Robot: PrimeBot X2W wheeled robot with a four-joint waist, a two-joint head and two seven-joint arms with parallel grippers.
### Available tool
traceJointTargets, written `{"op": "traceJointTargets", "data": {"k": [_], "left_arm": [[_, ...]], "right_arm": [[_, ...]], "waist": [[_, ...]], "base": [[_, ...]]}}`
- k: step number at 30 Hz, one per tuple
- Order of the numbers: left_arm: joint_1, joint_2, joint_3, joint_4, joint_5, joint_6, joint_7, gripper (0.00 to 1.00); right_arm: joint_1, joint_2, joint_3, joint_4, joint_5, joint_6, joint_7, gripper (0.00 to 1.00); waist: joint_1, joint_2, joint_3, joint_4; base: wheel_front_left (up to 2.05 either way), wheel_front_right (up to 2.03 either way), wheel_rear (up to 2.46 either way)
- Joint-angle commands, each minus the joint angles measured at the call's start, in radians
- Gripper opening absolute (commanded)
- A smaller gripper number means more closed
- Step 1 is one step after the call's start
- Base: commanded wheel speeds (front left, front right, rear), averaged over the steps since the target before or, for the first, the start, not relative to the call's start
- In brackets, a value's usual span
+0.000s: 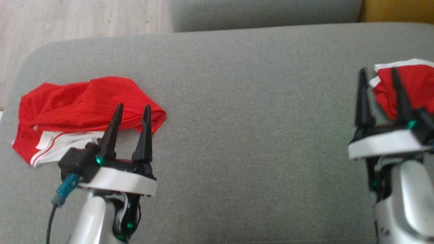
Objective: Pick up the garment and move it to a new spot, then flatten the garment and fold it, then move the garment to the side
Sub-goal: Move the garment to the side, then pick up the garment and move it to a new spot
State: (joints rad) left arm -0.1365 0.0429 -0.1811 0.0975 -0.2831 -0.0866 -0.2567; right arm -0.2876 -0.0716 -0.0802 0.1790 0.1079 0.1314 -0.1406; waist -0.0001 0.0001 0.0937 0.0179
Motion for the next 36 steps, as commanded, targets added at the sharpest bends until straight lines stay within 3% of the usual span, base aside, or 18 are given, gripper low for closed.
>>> {"op": "traceJointTargets", "data": {"k": [1, 7, 17, 36], "left_arm": [[-0.014, 0.007, 0.037, -0.036, -0.001, 0.006, -0.005, 1.0], [0.058, 0.007, 0.035, -0.022, -0.01, 0.004, -0.005, 1.0], [0.124, 0.007, 0.022, -0.017, -0.01, -0.006, -0.005, 1.0], [0.119, 0.007, 0.021, -0.044, -0.019, -0.004, -0.005, 1.0]], "right_arm": [[-0.005, 0.005, 0.036, -0.038, 0.008, -0.001, -0.026, 1.0], [0.103, 0.02, 0.106, 0.003, 0.037, -0.001, -0.11, 1.0], [0.217, 0.021, 0.133, -0.019, 0.089, -0.001, -0.121, 1.0], [0.226, 0.021, 0.138, -0.025, 0.093, -0.001, -0.121, 1.0]], "waist": [[0.0001, -0.0001, -0.018, 0.002], [0.0001, -0.0001, -0.062, -0.004], [0.0001, -0.0001, -0.086, 0.002], [0.0001, -0.0001, -0.084, -0.006]], "base": [[0.0, 0.0, 0.0], [0.0, 0.0, 0.0], [0.0, 0.0, 0.0], [0.0, 0.0, 0.0]]}}
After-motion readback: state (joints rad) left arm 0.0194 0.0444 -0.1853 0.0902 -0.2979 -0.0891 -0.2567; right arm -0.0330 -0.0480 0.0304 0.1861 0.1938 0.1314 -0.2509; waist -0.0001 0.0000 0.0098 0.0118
